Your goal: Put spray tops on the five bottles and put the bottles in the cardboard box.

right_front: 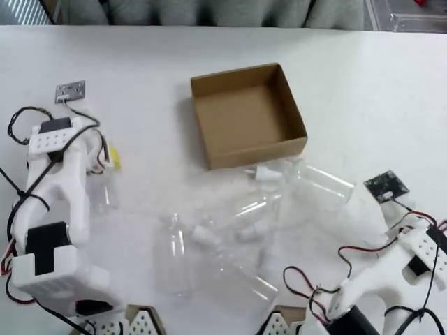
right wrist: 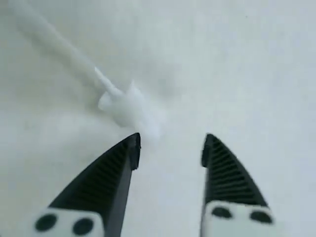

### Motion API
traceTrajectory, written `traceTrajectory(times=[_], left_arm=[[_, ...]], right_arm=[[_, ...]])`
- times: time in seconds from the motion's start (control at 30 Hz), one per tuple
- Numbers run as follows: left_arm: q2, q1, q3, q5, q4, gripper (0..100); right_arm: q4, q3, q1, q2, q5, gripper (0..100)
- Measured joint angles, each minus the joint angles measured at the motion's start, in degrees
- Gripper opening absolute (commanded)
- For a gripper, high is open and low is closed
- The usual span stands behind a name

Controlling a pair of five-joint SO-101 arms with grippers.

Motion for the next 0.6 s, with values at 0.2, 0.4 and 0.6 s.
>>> traceTrajectory(times=[0.2,0.4,0.6], left_arm=[[0.00,0.00,0.00,0.00,0.00,2],[0.00,0.00,0.00,0.00,0.00,2],[0.00,0.00,0.00,0.00,0.00,2]], right_arm=[[4.57,0.00,6.33,-4.04,-9.67,2.1],[3.16,4.22,10.11,-4.31,-11.87,1.5],[-7.03,9.93,8.35,-4.31,-19.52,1.5]])
